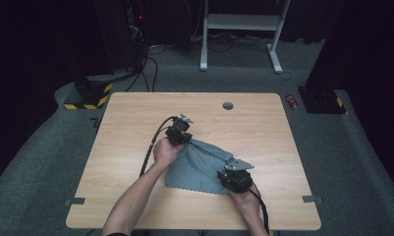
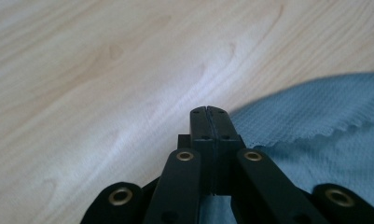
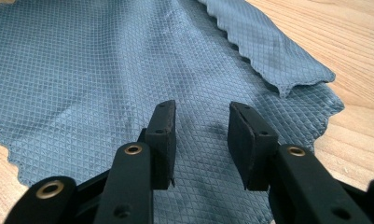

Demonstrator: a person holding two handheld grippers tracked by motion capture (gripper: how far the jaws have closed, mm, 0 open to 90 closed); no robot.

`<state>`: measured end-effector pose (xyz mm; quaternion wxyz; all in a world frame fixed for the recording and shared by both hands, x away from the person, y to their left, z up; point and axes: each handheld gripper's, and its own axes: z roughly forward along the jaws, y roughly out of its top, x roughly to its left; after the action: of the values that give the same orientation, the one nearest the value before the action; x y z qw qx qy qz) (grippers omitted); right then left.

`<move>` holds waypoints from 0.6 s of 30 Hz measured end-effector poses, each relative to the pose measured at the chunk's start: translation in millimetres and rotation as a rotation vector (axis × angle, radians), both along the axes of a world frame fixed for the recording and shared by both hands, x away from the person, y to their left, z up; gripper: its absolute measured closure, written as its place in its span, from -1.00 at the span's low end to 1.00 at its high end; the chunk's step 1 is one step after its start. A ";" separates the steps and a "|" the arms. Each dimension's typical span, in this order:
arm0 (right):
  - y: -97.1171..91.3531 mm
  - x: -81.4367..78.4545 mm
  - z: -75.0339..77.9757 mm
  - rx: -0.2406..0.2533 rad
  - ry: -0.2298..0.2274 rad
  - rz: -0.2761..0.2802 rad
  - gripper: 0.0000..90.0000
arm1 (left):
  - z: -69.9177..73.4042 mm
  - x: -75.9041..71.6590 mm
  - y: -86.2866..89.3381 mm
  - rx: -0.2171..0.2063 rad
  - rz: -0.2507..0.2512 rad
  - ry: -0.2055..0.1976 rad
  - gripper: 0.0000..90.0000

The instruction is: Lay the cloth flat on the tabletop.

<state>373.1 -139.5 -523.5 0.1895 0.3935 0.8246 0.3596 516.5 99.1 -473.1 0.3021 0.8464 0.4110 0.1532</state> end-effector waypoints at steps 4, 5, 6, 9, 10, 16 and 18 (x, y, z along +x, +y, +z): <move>-0.1 0.1 -0.1 -0.001 -0.002 0.001 0.38 | -0.9 11.7 -6.0 0.016 0.020 -0.009 1.00; 0.0 0.0 -0.1 0.000 -0.001 0.000 0.38 | -3.2 14.2 -7.6 0.022 0.031 -0.013 1.00; -0.1 0.1 -0.1 -0.001 -0.002 0.001 0.38 | -5.9 16.4 -8.8 0.033 0.039 -0.018 1.00; -0.1 0.1 -0.1 0.000 -0.001 0.001 0.38 | -11.6 18.9 -9.2 0.045 0.073 -0.042 1.00; -0.1 0.1 -0.1 0.000 -0.001 0.001 0.38 | -11.3 17.9 -8.2 0.044 0.085 -0.060 0.97; -1.6 0.9 0.4 0.010 0.011 -0.001 0.45 | -4.0 -9.4 3.4 -0.013 0.065 -0.083 0.50; -3.7 2.4 0.5 0.017 0.010 0.002 0.52 | -4.9 -25.5 8.7 -0.022 0.045 -0.086 0.37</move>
<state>375.5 -143.2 -523.0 0.1816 0.3959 0.8228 0.3650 491.0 107.8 -478.0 0.3253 0.8262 0.4183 0.1916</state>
